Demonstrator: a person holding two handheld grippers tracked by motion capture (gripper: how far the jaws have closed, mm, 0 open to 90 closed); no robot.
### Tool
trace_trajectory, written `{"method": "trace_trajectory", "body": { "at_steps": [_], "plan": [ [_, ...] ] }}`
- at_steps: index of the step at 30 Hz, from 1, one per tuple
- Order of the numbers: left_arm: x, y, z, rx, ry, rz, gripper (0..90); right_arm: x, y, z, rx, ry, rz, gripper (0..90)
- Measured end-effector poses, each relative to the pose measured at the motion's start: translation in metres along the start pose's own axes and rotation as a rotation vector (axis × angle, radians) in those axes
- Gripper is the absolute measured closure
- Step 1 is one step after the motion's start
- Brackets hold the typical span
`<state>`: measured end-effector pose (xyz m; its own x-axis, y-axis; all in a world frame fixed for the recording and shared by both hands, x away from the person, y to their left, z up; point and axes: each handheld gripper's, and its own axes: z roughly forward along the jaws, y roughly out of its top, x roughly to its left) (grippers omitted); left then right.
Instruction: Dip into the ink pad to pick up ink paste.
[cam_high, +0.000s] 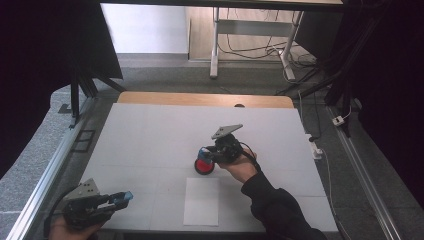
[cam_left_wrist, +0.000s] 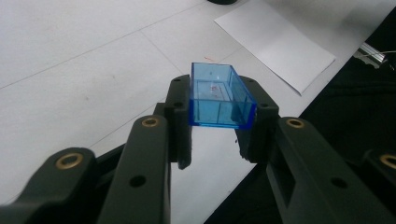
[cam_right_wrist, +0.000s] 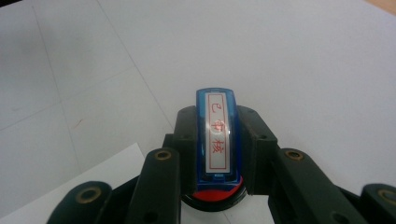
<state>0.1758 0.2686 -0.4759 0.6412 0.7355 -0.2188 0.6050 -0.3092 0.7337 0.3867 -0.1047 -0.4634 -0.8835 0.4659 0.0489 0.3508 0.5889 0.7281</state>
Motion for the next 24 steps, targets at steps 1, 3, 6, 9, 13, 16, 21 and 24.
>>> {"method": "trace_trajectory", "body": {
  "at_steps": [1,3,6,9,13,16,21,24],
  "plan": [
    [0.0,0.0,0.0,0.0,0.0,0.0,68.2,0.001,0.0,0.0,0.004,-0.005,-0.003,71.2],
    [0.0,0.0,0.0,0.001,0.001,-0.001,68.2,0.003,0.0,0.0,0.014,-0.003,-0.002,71.2],
    [0.0,0.0,0.0,0.002,0.003,0.0,68.2,0.005,-0.001,0.005,0.031,-0.004,-0.006,71.1],
    [0.0,0.0,0.0,0.001,0.003,0.001,68.2,0.006,-0.002,0.009,0.046,-0.01,-0.009,71.2],
    [0.0,0.0,0.0,0.001,0.003,0.003,68.2,0.008,-0.004,0.014,0.059,-0.013,-0.015,71.2],
    [-0.001,0.0,0.0,0.0,0.005,0.004,68.2,0.01,-0.006,0.018,0.065,-0.015,-0.019,71.2],
    [-0.001,0.0,0.0,0.0,0.005,0.003,68.2,0.01,-0.007,0.021,0.078,-0.018,-0.023,71.2],
    [0.0,0.0,0.0,0.001,0.005,0.002,68.2,0.01,-0.007,0.021,0.076,-0.019,-0.015,71.2]
  ]
}}
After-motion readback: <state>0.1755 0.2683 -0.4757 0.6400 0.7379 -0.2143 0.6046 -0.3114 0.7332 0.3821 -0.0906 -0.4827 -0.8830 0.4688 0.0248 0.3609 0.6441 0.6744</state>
